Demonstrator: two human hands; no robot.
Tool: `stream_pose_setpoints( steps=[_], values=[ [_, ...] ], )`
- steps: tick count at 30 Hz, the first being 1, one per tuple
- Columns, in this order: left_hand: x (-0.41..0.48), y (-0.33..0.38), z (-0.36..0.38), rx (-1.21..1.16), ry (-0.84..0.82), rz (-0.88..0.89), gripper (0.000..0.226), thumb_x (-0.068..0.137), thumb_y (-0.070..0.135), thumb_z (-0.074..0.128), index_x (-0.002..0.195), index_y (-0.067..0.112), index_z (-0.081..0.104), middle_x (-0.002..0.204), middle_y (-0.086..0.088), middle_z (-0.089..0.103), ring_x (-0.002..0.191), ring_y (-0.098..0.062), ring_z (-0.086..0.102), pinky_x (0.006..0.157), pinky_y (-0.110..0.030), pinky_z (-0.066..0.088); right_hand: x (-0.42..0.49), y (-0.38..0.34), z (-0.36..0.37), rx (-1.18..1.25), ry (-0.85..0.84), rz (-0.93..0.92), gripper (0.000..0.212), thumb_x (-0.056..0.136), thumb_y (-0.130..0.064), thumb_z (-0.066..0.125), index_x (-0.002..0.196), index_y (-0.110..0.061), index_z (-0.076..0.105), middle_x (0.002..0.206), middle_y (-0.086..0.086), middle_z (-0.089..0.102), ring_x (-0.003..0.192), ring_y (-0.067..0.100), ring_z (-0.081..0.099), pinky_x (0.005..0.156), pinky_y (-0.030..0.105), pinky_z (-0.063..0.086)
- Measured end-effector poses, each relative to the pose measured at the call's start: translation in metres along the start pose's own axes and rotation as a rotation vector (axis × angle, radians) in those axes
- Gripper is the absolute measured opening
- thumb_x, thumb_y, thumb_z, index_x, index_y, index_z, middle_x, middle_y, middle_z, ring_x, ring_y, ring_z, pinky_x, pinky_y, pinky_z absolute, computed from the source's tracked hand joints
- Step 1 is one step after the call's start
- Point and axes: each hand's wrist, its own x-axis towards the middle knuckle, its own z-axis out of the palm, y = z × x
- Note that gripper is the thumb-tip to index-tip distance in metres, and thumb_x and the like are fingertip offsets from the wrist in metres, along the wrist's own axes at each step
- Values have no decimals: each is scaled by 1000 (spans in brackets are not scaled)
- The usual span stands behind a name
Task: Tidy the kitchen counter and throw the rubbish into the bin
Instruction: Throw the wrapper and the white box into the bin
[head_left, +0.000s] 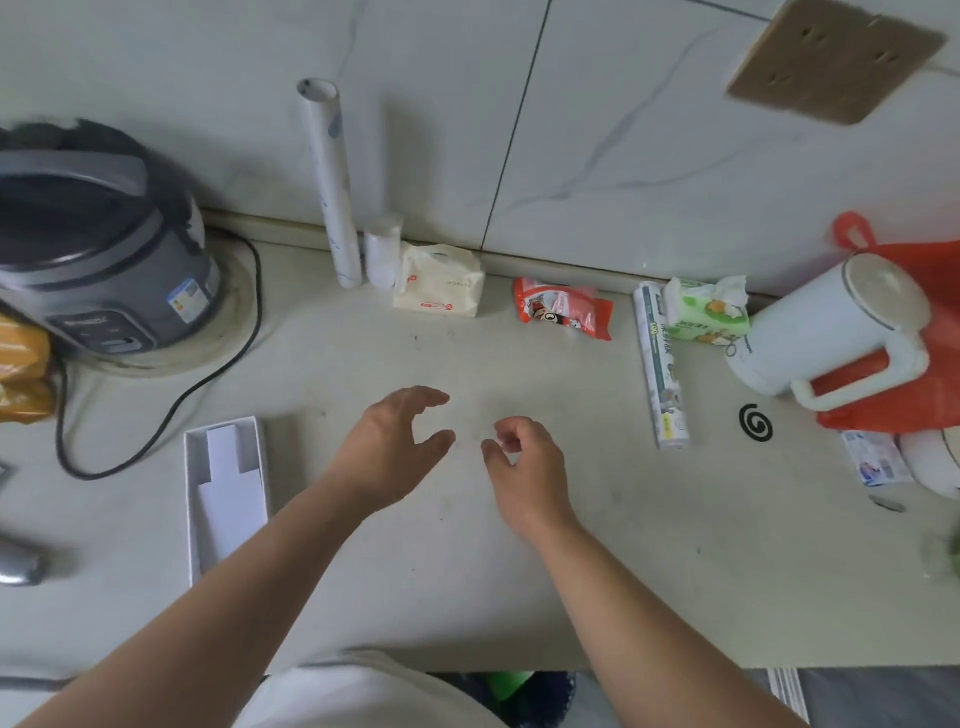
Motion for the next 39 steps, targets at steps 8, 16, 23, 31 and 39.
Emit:
stream_pose_setpoints(
  steps=[8, 16, 23, 31, 39],
  values=[
    [27, -4, 25, 577, -223, -203, 76, 88, 47, 72, 154, 34, 36, 165, 6, 27, 153, -21, 19, 113, -52, 37, 71, 29, -21, -356, -136, -55, 26, 93, -17, 59, 116, -5, 61, 113, 11, 59, 108, 29, 53, 86, 33, 43],
    [51, -11, 59, 589, -331, -319, 100, 80, 47, 82, 159, 35, 23, 170, 6, 5, 156, -23, 0, 112, -56, 39, 149, 24, -44, -716, 28, -198, 28, 90, -19, 60, 115, -7, 58, 118, 14, 58, 113, 36, 50, 82, 44, 47],
    [58, -21, 74, 656, -332, -353, 97, 78, 40, 85, 157, 36, 30, 171, 6, 2, 155, -24, -3, 104, -61, 39, 217, 20, -57, -910, 153, -304, 49, 85, -13, 62, 132, -10, 50, 135, 15, 51, 131, 38, 41, 103, 48, 39],
    [62, -26, 76, 653, -325, -382, 100, 75, 40, 87, 158, 38, 29, 171, 8, 3, 155, -23, -4, 105, -61, 39, 239, 30, -42, -944, 60, -260, 54, 89, -10, 59, 140, -6, 41, 135, 16, 53, 124, 35, 48, 100, 47, 39],
    [61, -21, 74, 638, -345, -390, 100, 75, 37, 88, 158, 35, 31, 171, 6, 6, 155, -24, -3, 104, -67, 37, 211, 39, -29, -872, 77, -269, 22, 92, -5, 50, 114, -10, 53, 112, 13, 61, 107, 35, 54, 81, 44, 41]
  ],
)
